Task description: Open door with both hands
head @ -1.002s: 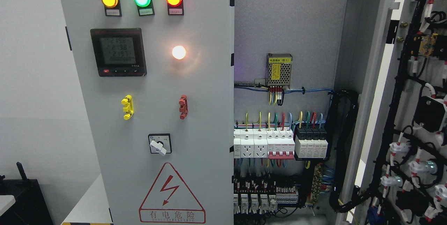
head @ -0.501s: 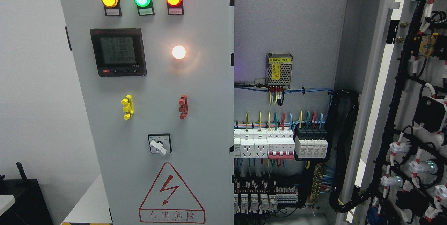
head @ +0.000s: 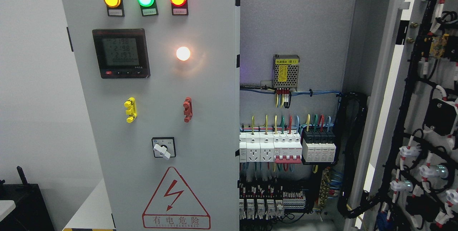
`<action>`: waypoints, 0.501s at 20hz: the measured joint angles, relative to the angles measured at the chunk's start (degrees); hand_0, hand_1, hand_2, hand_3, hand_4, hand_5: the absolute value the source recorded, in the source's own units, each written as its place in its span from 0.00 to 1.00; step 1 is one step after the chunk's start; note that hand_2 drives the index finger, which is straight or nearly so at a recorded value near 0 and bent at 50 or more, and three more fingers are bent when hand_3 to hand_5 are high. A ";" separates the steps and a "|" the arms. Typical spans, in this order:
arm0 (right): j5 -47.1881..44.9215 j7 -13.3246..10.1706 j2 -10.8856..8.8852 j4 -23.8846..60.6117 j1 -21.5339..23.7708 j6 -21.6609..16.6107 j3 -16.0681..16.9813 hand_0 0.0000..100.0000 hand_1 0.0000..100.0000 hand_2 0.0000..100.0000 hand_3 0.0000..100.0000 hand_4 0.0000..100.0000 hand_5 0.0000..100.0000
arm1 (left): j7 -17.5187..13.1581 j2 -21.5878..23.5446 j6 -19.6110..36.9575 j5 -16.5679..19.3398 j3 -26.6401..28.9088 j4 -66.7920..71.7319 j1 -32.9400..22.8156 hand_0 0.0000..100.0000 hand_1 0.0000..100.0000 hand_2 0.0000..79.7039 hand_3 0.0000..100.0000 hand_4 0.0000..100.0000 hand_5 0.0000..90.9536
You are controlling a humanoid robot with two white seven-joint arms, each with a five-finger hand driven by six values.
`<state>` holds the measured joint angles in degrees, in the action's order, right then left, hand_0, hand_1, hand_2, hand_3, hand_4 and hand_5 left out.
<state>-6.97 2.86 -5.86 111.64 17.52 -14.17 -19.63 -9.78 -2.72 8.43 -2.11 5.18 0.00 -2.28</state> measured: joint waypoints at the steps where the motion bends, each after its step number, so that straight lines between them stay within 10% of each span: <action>1: -0.01 0.04 0.18 0.08 -0.88 0.28 0.00 0.00 0.00 0.00 0.00 0.00 0.00 | -0.04 0.00 0.00 0.00 0.00 0.00 0.00 0.00 0.00 0.00 0.00 0.03 0.00; 10: -0.13 0.12 1.38 -0.03 -8.91 3.08 -0.15 0.00 0.00 0.00 0.00 0.00 0.00 | -0.05 0.00 0.00 0.00 0.01 0.00 0.00 0.00 0.00 0.00 0.00 0.03 0.00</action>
<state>-7.10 2.98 -4.48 111.61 8.61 -11.09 -19.78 -9.84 -2.73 8.43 -2.11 5.18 0.00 -2.28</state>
